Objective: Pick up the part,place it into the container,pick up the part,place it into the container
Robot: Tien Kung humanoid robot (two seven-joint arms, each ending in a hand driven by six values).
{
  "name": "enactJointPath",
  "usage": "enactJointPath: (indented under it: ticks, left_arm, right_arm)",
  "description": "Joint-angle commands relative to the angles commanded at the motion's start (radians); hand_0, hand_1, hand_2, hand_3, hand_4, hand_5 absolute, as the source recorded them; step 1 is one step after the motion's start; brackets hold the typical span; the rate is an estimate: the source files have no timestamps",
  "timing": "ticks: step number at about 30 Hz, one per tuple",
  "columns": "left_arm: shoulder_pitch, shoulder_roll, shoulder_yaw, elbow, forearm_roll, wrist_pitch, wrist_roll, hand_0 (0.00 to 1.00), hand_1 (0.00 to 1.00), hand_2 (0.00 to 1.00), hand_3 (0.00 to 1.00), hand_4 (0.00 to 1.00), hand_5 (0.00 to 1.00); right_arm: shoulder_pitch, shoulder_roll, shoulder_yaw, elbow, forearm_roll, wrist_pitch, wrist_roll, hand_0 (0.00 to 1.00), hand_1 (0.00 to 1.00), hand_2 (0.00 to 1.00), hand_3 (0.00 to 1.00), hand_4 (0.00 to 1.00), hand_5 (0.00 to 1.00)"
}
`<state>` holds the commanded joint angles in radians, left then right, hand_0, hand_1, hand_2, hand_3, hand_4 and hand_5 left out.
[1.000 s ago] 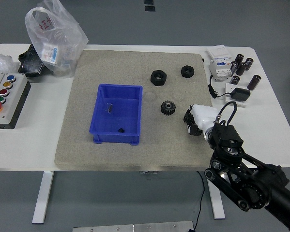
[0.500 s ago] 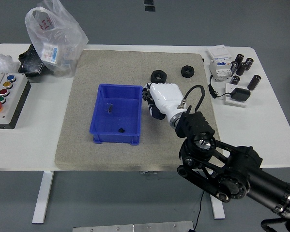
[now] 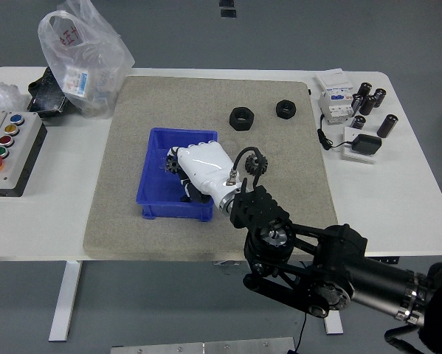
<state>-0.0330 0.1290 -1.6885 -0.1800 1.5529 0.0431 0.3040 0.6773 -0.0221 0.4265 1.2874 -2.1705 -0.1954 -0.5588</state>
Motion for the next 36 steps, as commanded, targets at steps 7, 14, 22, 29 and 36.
enactJointPath:
  ticks: [7, 14, 22, 29, 36]
  left_arm:
    - [-0.003, 0.001, 0.005, 0.000, -0.003, -0.003, -0.001, 0.608, 0.632, 0.606, 0.635, 0.636, 0.263]
    - [-0.002, 0.001, 0.004, 0.000, -0.002, -0.004, 0.000, 0.608, 0.632, 0.604, 0.634, 0.636, 0.263]
    - [0.002, -0.003, -0.003, 0.000, 0.001, -0.002, -0.002, 0.608, 0.632, 0.603, 0.634, 0.635, 0.263]
    - [0.000, -0.003, -0.006, 0.000, 0.005, -0.002, -0.004, 0.608, 0.632, 0.603, 0.634, 0.636, 0.264]
    - [-0.006, -0.004, -0.001, 0.000, 0.005, -0.003, -0.006, 0.608, 0.632, 0.602, 0.631, 0.635, 0.267]
  right_arm:
    - [-0.008, -0.003, 0.021, 0.002, -0.014, 0.005, -0.007, 0.253, 0.450, 0.900, 0.885, 0.555, 0.210]
    - [-0.023, -0.009, 0.067, 0.023, -0.043, -0.014, -0.012, 0.232, 0.396, 0.933, 0.906, 0.595, 0.233]
    - [-0.092, -0.064, 0.249, -0.003, -0.076, -0.005, -0.039, 0.216, 0.370, 0.908, 0.890, 0.609, 0.232]
    - [-0.094, -0.093, 0.323, -0.130, 0.031, 0.065, -0.037, 0.215, 0.354, 0.949, 0.955, 0.844, 0.381]
    - [-0.090, -0.077, 0.291, -0.181, 0.136, 0.106, -0.009, 0.210, 0.342, 0.982, 0.998, 0.998, 0.570]
